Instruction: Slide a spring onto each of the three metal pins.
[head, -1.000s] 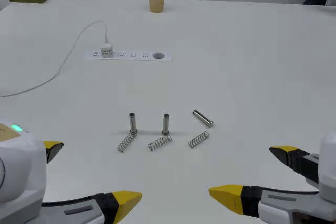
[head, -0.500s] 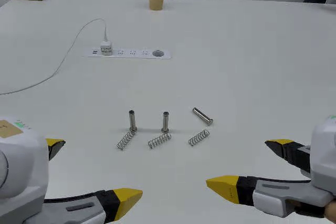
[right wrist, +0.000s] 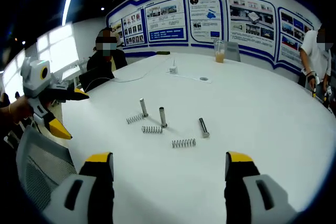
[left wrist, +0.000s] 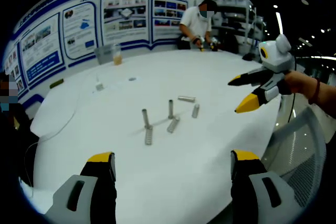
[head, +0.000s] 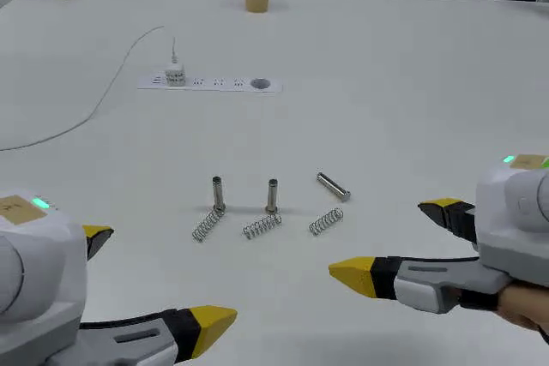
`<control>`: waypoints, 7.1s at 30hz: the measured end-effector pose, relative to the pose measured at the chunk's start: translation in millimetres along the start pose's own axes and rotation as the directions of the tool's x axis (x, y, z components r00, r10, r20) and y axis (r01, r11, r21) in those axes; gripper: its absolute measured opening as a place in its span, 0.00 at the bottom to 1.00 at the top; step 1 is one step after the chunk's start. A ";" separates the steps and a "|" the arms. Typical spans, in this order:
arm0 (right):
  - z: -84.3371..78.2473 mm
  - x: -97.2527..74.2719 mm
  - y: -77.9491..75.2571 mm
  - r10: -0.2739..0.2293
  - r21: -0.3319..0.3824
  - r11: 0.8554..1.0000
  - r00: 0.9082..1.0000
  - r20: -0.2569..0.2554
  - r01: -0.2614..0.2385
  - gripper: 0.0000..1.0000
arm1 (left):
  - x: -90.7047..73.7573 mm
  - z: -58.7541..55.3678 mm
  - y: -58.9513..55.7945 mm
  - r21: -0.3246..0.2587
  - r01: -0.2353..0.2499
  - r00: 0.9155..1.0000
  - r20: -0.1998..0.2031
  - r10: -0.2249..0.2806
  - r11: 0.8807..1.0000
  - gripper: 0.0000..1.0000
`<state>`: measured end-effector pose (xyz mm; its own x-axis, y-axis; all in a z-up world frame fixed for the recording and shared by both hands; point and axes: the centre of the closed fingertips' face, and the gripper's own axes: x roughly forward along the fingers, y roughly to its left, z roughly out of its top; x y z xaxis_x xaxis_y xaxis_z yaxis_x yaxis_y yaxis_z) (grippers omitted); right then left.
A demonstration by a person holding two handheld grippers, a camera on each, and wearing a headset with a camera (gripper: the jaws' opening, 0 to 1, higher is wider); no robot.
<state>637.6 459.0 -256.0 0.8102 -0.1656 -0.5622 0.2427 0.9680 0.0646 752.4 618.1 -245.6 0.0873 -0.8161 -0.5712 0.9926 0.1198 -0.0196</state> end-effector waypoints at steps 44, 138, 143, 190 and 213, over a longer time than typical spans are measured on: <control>22.9 90.0 -68.5 -0.014 0.054 0.998 1.000 0.009 0.014 0.54 | 17.0 2.2 0.5 0.027 0.003 1.000 0.011 -0.004 1.000 0.89; 29.0 119.3 -54.4 0.003 0.091 0.996 0.999 -0.053 0.002 0.08 | 27.7 5.0 -6.2 0.057 0.042 0.999 0.015 -0.043 0.997 0.82; 30.8 113.7 -51.9 0.005 0.083 0.997 0.999 -0.049 -0.001 0.08 | 26.9 4.8 -5.3 0.056 0.039 0.999 0.017 -0.040 0.998 0.82; 33.4 91.0 -30.2 0.062 -0.065 0.996 0.998 -0.006 -0.062 0.29 | 29.4 -0.6 8.6 0.072 -0.018 1.000 0.020 0.017 0.997 0.68; 27.8 50.4 -12.9 0.137 0.014 0.990 0.981 0.138 -0.141 0.57 | 55.2 4.1 28.7 0.080 -0.017 1.000 0.012 0.016 0.997 0.53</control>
<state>690.2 432.9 -262.3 0.9018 -0.0555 -0.4286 0.1339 0.9788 0.1549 786.1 574.2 -274.4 0.1040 -0.8209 -0.5616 0.9946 0.0880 0.0555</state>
